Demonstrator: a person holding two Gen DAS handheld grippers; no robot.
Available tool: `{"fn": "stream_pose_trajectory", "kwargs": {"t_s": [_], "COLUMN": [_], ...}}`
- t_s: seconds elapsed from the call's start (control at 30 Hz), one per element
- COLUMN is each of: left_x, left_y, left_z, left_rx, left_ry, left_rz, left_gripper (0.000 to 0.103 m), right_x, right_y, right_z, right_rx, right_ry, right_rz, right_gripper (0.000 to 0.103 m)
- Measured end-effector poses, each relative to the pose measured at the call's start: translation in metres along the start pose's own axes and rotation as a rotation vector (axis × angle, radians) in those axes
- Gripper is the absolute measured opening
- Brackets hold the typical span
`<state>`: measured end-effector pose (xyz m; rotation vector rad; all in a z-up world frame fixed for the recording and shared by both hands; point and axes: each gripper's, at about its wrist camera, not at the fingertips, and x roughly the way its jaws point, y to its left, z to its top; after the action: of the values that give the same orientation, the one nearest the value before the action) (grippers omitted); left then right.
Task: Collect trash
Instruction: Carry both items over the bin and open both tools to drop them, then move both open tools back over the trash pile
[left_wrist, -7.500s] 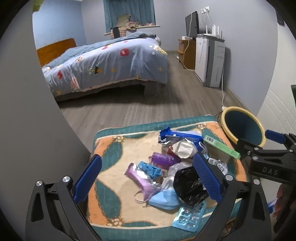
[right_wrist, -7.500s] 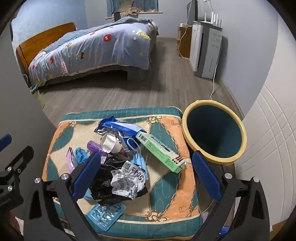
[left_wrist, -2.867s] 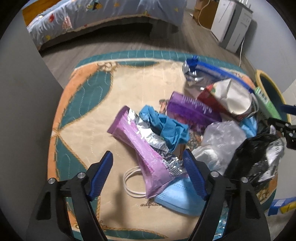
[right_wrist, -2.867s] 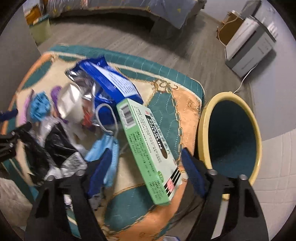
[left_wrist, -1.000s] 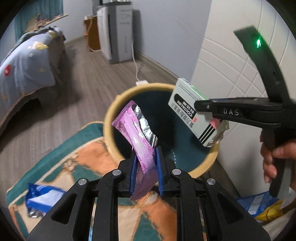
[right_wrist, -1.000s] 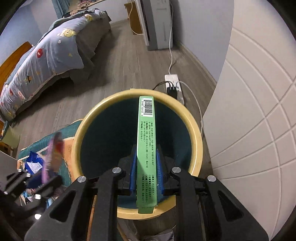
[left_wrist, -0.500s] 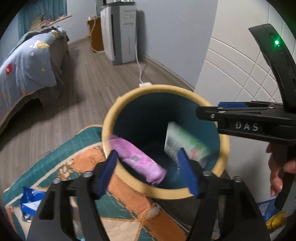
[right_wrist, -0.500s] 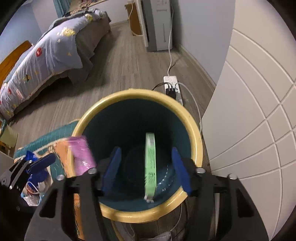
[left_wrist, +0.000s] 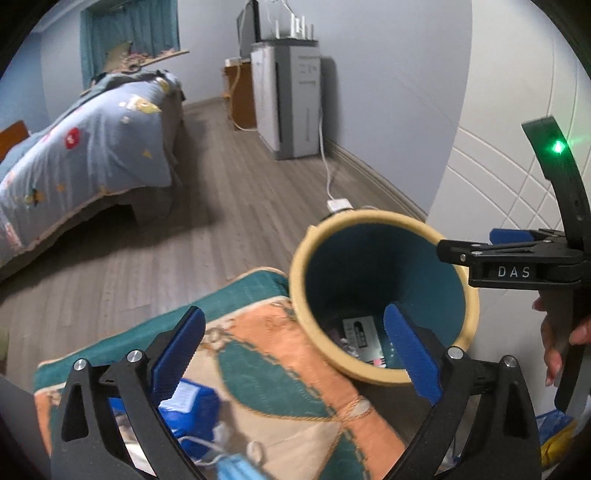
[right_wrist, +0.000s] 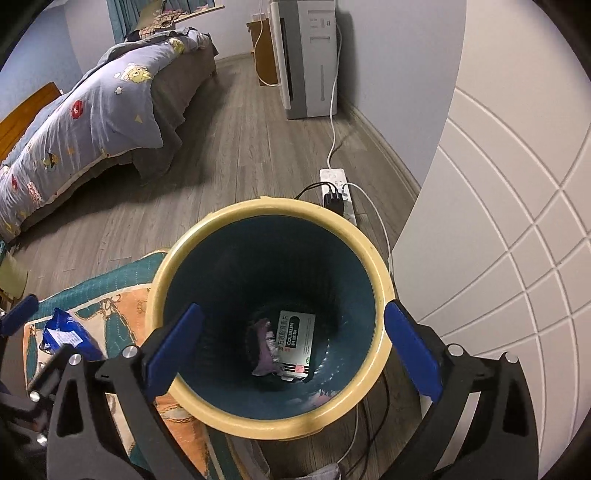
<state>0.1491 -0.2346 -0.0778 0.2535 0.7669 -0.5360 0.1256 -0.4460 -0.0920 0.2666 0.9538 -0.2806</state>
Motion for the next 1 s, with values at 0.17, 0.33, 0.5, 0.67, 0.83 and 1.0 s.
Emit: {"fn": "stream_pose_trajectory", "kwargs": {"t_s": [0.17, 0.33, 0.5, 0.67, 0.83, 1.0], "left_x": [-0.036, -0.077, -0.122, -0.159, -0.183, -0.197], "left_y": [0.017, 0.034, 0.057, 0.084, 0.104, 0.118], "left_z": [0.0, -0.003, -0.017, -0.04, -0.069, -0.096], "left_rx": [-0.013, -0.005, -0.031, -0.089, -0.149, -0.201], "left_ry": [-0.033, -0.073, -0.11, -0.123, -0.124, -0.107], "left_rz": [0.025, 0.058, 0.097, 0.127, 0.144, 0.167], "left_gripper": [0.097, 0.097, 0.098, 0.098, 0.098, 0.098], "right_x": [-0.02, -0.047, -0.071, -0.097, -0.111, -0.116], "right_y": [0.014, 0.034, 0.057, 0.079, 0.105, 0.133], "right_z": [0.003, -0.001, -0.008, -0.021, -0.039, -0.06], "right_rx": [-0.043, -0.068, -0.066, -0.048, -0.067, -0.127], "right_ry": [-0.027, -0.048, -0.043, -0.052, -0.047, -0.026], "right_rz": [-0.009, 0.006, 0.045, 0.084, 0.102, 0.125], "right_gripper": [0.097, 0.097, 0.097, 0.097, 0.097, 0.097]}}
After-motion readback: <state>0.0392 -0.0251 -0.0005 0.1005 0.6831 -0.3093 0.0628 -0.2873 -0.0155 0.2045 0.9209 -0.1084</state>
